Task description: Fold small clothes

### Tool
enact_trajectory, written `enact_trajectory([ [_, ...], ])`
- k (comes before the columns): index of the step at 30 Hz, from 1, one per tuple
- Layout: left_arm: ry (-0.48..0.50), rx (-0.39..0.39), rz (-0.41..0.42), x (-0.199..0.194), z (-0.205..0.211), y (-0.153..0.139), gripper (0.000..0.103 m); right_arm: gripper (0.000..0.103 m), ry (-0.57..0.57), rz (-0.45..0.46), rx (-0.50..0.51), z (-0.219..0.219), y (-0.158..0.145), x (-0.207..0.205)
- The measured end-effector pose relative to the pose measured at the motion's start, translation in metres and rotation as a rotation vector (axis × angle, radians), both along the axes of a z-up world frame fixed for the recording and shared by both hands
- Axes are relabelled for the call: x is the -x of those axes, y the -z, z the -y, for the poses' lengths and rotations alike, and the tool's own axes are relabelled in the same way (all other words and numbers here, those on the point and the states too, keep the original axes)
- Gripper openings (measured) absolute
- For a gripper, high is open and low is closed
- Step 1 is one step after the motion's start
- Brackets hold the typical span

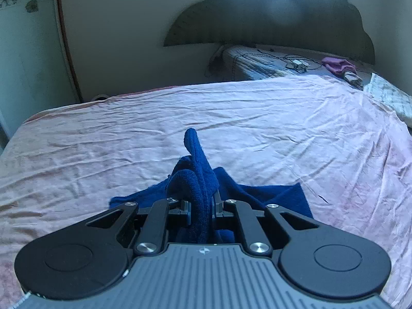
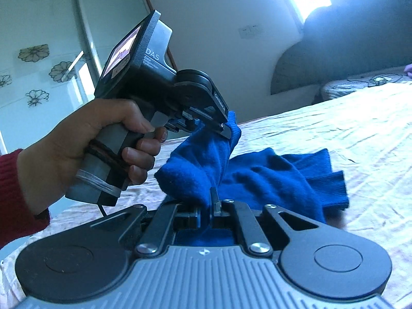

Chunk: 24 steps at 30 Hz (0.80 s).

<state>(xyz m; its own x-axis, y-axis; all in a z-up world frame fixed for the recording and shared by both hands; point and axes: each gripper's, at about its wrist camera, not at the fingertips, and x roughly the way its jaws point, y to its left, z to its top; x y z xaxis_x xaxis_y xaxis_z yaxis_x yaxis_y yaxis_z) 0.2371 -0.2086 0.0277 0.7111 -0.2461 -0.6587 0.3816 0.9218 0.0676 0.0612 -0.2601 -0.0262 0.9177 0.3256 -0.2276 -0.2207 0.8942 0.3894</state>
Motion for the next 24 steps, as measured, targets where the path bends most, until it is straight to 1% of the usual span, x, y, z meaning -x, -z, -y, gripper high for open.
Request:
enact_trajectory([
  [13,0.038,-0.035,-0.039,-0.005,0.05,0.033,0.013,0.006,0.058,-0.065,-0.072,0.032,0.017,0.005],
  [16,0.042,-0.04,-0.051,-0.007,0.057,0.041,0.015,0.006,0.065,-0.09,-0.106,0.039,0.022,0.005],
  [17,0.045,-0.037,-0.057,-0.009,0.059,0.043,0.018,0.006,0.069,-0.098,-0.119,0.041,0.024,0.005],
  [18,0.048,-0.025,-0.066,-0.011,0.06,0.045,0.03,0.006,0.071,-0.109,-0.138,0.044,0.026,0.005],
  [19,0.045,-0.01,-0.073,-0.013,0.06,0.045,0.039,0.006,0.069,-0.118,-0.156,0.047,0.028,0.004],
  [20,0.043,0.008,-0.081,-0.014,0.06,0.046,0.044,0.006,0.069,-0.126,-0.171,0.049,0.03,0.004],
  [22,0.035,0.038,-0.086,-0.016,0.061,0.045,0.065,0.006,0.076,-0.145,-0.198,0.053,0.033,0.005],
  [24,0.027,0.054,-0.066,-0.016,0.061,0.042,0.072,0.006,0.081,-0.156,-0.21,0.055,0.036,0.005],
])
